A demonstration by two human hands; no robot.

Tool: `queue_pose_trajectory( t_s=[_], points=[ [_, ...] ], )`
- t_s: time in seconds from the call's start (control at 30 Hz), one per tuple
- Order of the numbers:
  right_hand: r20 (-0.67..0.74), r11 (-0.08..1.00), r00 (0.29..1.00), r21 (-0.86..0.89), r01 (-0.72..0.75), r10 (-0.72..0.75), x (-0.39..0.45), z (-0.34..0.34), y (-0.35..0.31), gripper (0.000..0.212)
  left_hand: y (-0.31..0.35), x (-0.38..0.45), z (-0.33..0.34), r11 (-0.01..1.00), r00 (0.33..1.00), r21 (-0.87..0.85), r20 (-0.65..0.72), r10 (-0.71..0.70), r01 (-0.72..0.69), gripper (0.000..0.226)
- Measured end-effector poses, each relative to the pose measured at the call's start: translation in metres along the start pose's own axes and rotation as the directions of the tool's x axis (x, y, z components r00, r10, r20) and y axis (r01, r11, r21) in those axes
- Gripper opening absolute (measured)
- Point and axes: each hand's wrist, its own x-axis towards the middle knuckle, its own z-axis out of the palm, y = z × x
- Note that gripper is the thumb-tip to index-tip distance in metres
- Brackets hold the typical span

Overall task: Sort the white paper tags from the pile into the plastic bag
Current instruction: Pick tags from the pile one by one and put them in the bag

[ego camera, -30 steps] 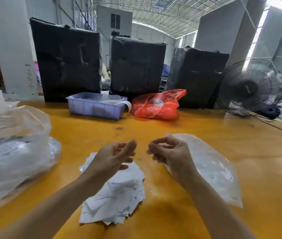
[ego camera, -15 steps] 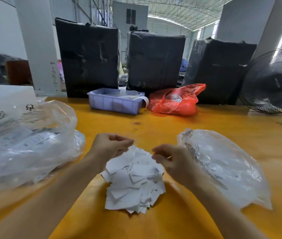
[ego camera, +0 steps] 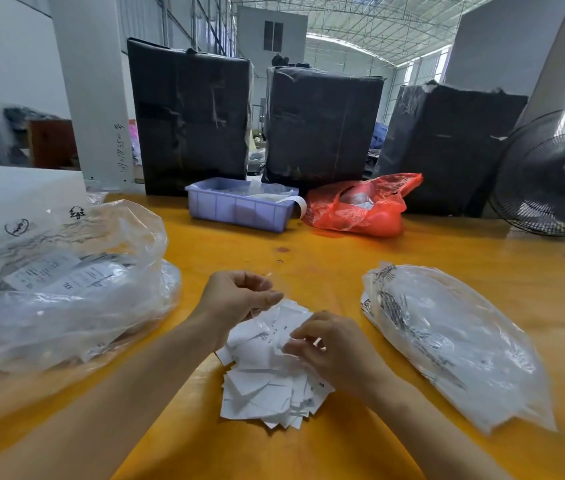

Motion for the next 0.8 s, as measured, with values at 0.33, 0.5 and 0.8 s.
queue_pose_trajectory(
  t_s=[0.33,0.5,0.8],
  points=[
    [-0.124,0.964,0.968,0.181,-0.193,0.217,0.002,-0.01,0.003,0.031,-0.002,0.0,-0.001,1.0,1.0,-0.027,-0.005,-0.008,0.008,0.014],
    [0.104,0.406,0.81,0.824,-0.395,0.577,0.005,-0.032,0.012,0.013,-0.002,0.0,0.001,0.999,0.999,-0.015,0.013,-0.042,0.042,0.013],
    [0.273,0.101,0.826,0.925,-0.366,0.493,0.007,-0.037,0.004,0.014,-0.005,-0.004,0.012,0.996,0.995,-0.022,0.041,-0.087,0.088,0.011]
  ],
)
